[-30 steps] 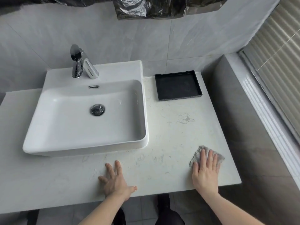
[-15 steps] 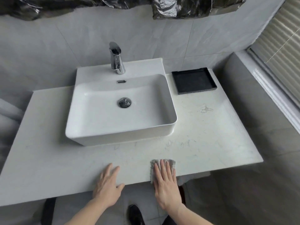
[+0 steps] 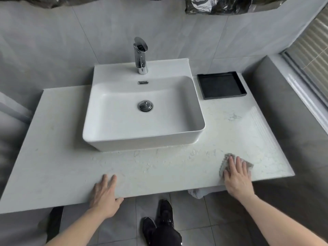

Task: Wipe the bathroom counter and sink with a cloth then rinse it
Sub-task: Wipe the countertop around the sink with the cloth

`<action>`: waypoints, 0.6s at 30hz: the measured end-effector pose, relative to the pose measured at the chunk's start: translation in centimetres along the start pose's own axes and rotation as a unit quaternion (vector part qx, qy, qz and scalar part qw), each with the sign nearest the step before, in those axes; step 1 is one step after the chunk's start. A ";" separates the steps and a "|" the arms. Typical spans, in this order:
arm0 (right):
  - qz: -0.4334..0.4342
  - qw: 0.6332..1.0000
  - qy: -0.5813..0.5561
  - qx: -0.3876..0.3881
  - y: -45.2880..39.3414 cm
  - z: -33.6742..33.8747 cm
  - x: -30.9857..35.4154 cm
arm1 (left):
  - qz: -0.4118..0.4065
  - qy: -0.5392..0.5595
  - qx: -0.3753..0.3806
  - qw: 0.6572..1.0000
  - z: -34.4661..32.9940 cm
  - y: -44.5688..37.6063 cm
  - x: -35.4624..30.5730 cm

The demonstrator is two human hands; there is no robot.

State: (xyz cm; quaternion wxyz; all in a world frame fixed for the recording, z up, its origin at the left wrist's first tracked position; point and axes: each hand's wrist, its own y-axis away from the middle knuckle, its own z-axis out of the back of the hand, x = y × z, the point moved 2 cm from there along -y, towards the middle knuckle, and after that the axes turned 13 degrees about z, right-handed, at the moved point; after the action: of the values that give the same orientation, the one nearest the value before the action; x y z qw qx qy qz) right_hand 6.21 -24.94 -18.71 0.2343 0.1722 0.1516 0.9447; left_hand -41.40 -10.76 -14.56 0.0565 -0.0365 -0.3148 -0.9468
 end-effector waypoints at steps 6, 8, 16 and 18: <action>-0.070 0.996 -0.048 -0.002 -2.8 0.0 3.2 | 0.004 0.023 0.024 0.999 1.4 -1.0 0.2; -0.030 0.998 -0.057 -0.005 -3.0 -0.8 5.8 | 0.008 0.031 0.031 0.999 1.9 -1.2 -0.1; 0.234 0.972 0.008 0.027 -1.0 -5.3 17.9 | 0.018 0.029 0.047 0.998 2.5 -1.0 -0.6; 0.298 0.954 0.031 0.035 -0.5 -6.4 20.1 | 0.025 0.031 0.058 0.998 2.6 -0.9 -0.7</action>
State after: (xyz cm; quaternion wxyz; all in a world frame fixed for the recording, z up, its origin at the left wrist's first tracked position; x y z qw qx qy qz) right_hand -12.81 -15.86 -19.47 -0.0684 0.1887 0.1335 0.9705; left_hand -40.78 -8.42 -13.12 0.0918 -0.0118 -0.3664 -0.9258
